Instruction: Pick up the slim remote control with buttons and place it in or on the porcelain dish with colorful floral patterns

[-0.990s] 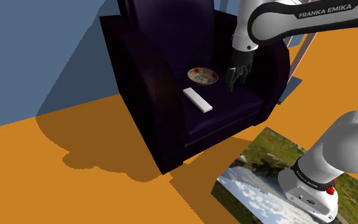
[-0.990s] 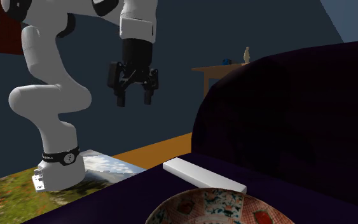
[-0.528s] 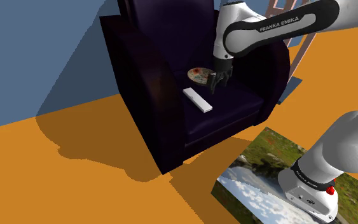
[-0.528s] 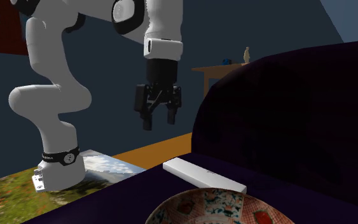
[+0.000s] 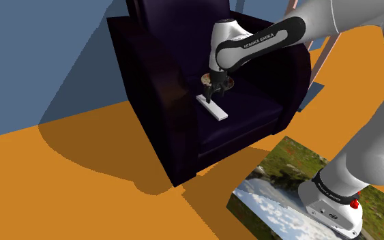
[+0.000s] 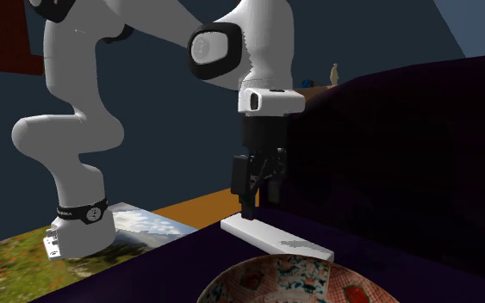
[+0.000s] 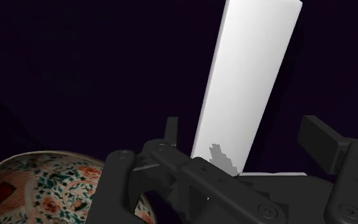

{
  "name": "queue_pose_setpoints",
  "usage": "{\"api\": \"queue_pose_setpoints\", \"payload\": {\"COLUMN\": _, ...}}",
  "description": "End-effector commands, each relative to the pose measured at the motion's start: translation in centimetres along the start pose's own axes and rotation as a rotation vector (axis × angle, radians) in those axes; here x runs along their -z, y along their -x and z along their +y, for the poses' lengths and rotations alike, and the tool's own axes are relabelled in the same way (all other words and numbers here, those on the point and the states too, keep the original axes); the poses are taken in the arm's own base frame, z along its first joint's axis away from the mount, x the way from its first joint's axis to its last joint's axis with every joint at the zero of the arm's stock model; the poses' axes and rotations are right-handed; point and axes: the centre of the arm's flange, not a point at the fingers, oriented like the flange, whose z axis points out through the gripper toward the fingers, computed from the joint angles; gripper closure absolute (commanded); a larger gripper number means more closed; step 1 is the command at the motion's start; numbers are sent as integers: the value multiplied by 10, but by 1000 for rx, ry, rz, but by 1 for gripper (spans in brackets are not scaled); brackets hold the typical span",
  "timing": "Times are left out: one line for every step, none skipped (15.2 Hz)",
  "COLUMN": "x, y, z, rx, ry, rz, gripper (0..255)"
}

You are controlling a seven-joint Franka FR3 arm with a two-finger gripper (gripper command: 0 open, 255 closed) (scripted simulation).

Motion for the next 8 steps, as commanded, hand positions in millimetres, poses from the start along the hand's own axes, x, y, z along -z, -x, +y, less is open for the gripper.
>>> {"api": "queue_pose_setpoints", "payload": {"x": -9, "y": -17, "z": -3, "rx": -2, "ry": -3, "rz": 9, "gripper": 0}}
{"api": "queue_pose_setpoints", "payload": {"x": -14, "y": -17, "z": -3, "rx": -2, "ry": -3, "rz": 9, "gripper": 0}}
{"api": "queue_pose_setpoints", "payload": {"x": -20, "y": -17, "z": -3, "rx": -2, "ry": -3, "rz": 9, "gripper": 0}}
{"api": "queue_pose_setpoints", "payload": {"x": -25, "y": -18, "z": -3, "rx": -2, "ry": -3, "rz": 9, "gripper": 0}}
{"api": "queue_pose_setpoints", "payload": {"x": -30, "y": -18, "z": -3, "rx": -2, "ry": -3, "rz": 9, "gripper": 0}}
{"api": "queue_pose_setpoints", "payload": {"x": -35, "y": -18, "z": -3, "rx": -2, "ry": -3, "rz": 9, "gripper": 0}}
{"api": "queue_pose_setpoints", "payload": {"x": -41, "y": -18, "z": -3, "rx": -2, "ry": -3, "rz": 9, "gripper": 0}}
{"api": "queue_pose_setpoints", "payload": {"x": -46, "y": -18, "z": -3, "rx": -2, "ry": -3, "rz": 9, "gripper": 0}}
